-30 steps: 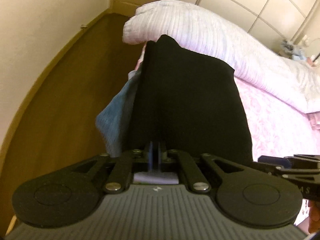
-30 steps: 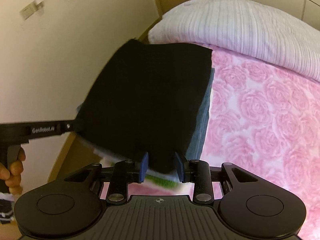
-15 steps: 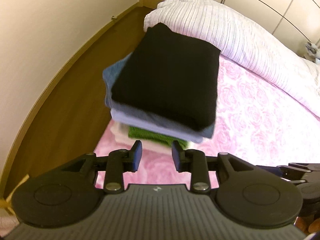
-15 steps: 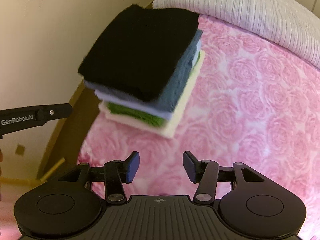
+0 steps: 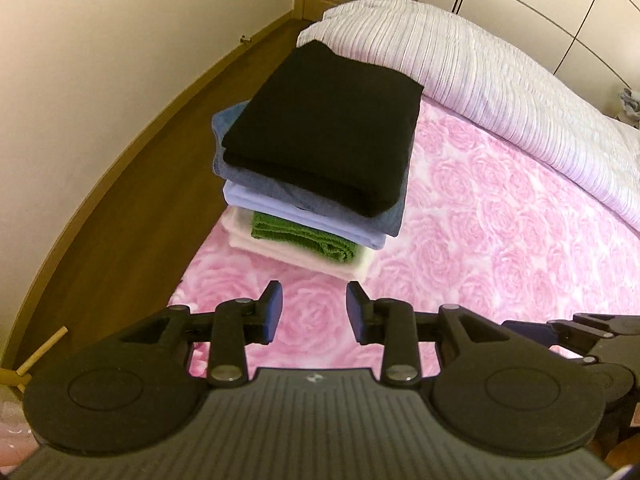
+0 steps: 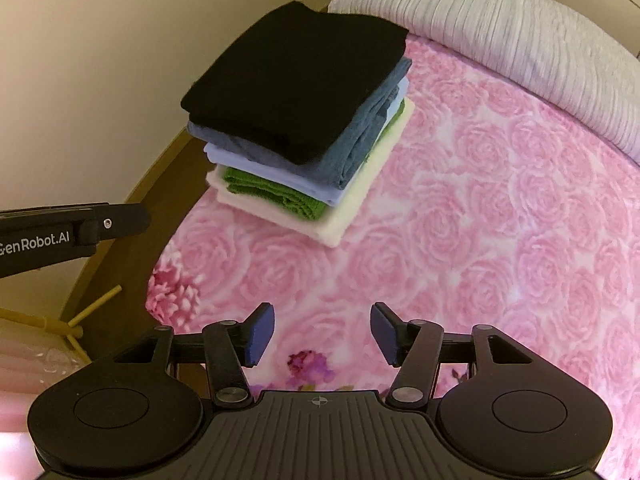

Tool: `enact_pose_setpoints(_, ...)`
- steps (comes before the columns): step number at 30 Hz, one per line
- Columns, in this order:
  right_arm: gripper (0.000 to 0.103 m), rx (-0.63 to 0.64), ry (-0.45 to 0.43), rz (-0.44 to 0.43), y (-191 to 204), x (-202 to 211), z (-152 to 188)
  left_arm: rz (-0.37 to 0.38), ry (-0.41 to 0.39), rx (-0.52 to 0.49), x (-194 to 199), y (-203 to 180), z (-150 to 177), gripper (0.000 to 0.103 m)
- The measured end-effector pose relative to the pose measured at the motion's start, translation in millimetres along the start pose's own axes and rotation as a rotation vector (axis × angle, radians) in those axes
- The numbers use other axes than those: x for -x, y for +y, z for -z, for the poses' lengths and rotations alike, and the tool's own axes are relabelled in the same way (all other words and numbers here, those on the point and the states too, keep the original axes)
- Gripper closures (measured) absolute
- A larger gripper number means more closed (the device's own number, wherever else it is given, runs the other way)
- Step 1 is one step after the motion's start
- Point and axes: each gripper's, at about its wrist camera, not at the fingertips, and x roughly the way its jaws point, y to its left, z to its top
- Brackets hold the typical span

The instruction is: Fold clothes

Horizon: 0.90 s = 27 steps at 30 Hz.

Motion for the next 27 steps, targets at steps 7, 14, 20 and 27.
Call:
enact_pose_setpoints(7, 0.043, -0.019, -0.027, 0.042, 22, 18, 33, 0.008, -0.027, -0.036, 25, 11, 29, 0.064)
enact_pose_setpoints(14, 0.041, -0.054, -0.029, 0.047, 33, 28, 74, -0.025, -0.009, -0.041, 37, 18, 62, 0.063)
enact_pose_setpoints(20, 0.041, -0.079, -0.126, 0.094, 21, 61, 73, -0.028, -0.049, -0.088, 57, 1, 64, 0.060)
enact_pose_setpoints(27, 0.041, -0.040, -0.210, 0.060, 4, 78, 60, -0.058, -0.112, -0.094, 69, -31, 62, 0.055)
